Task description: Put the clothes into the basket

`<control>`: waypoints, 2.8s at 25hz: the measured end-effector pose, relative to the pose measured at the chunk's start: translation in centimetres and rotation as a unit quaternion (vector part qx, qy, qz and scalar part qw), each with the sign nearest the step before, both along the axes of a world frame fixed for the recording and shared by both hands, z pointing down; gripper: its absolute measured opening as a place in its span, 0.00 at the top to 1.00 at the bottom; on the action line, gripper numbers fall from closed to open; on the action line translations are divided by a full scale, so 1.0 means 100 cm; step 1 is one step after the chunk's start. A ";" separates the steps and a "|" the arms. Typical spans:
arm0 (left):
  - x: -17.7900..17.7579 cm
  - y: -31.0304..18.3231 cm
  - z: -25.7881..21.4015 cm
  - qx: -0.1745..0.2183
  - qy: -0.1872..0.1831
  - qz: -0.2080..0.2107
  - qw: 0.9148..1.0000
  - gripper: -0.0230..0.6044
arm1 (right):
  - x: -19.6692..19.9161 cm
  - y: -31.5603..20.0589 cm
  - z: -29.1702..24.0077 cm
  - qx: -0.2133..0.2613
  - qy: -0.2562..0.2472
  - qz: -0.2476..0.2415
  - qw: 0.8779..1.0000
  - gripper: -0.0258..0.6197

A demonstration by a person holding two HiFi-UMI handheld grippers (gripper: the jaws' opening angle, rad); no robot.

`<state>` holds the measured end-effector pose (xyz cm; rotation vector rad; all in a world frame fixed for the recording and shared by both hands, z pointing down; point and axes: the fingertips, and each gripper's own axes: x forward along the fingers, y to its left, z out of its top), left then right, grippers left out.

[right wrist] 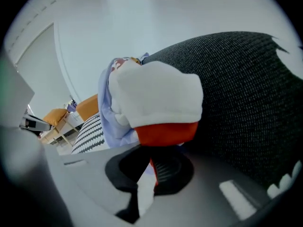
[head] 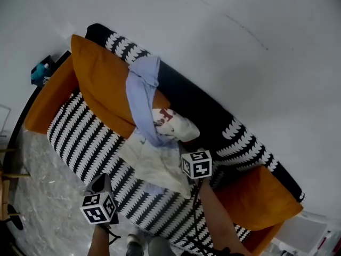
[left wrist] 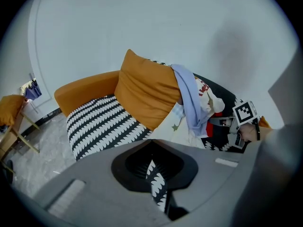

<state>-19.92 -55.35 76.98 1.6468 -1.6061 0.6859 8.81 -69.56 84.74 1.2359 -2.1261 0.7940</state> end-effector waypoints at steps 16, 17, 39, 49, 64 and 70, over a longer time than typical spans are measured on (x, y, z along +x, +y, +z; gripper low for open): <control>-0.017 0.025 -0.062 0.030 0.006 0.012 0.999 0.95 | -0.013 0.048 -0.090 0.034 -0.026 0.016 0.999 0.94; -0.018 0.026 -0.067 0.033 0.005 0.015 0.999 0.95 | -0.014 0.052 -0.098 0.038 -0.029 0.016 0.999 0.94; 0.011 0.044 -0.222 0.136 0.017 0.090 0.987 0.95 | -0.018 0.110 -0.306 0.126 -0.099 0.071 0.985 0.94; 0.021 0.028 -0.300 0.188 0.019 0.117 0.975 0.95 | -0.039 0.106 -0.409 0.188 -0.107 0.070 0.974 0.94; 0.028 0.007 -0.399 0.277 0.036 0.133 0.951 0.95 | -0.040 0.112 -0.553 0.296 -0.057 0.054 0.952 0.94; 0.018 0.012 -0.418 0.289 0.046 0.158 0.943 0.95 | -0.039 0.132 -0.608 0.339 -0.041 0.086 0.936 0.94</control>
